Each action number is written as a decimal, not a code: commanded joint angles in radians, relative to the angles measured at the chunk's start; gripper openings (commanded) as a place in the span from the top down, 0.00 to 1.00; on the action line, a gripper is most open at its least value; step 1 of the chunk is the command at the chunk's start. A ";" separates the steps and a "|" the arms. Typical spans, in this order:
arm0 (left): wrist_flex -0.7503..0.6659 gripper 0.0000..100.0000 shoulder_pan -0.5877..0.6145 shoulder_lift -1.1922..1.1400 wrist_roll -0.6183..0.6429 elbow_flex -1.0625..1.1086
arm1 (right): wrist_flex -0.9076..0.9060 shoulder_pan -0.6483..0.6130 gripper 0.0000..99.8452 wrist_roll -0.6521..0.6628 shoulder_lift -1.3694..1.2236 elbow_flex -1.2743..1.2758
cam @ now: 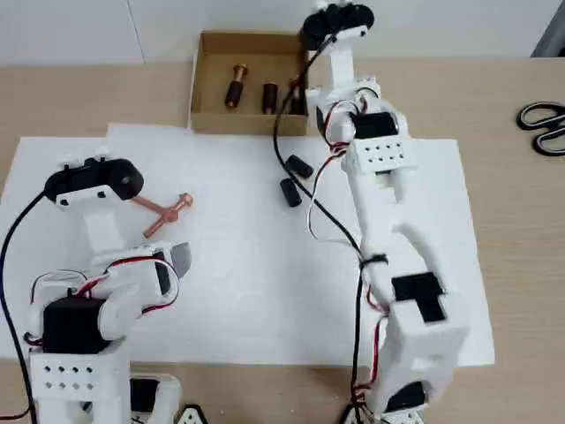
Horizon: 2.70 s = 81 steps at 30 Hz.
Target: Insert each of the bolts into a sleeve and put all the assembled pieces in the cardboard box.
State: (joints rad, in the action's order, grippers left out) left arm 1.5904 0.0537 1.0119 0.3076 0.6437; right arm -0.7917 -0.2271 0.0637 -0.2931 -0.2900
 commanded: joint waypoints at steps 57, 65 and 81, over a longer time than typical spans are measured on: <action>-0.015 0.79 0.006 0.014 -0.009 -0.005 | -0.417 -0.206 0.97 0.080 -0.401 -0.187; -0.015 0.79 0.006 0.014 -0.009 -0.005 | -0.578 -0.189 1.00 0.080 -0.400 -0.282; -0.015 0.79 0.006 0.014 -0.009 -0.005 | -0.894 -0.091 1.00 0.074 -0.249 -0.482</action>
State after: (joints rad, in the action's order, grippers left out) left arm 1.5904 0.0537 1.0119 0.3030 0.6437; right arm -1.6755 -0.3299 0.1358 -0.6644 -0.8178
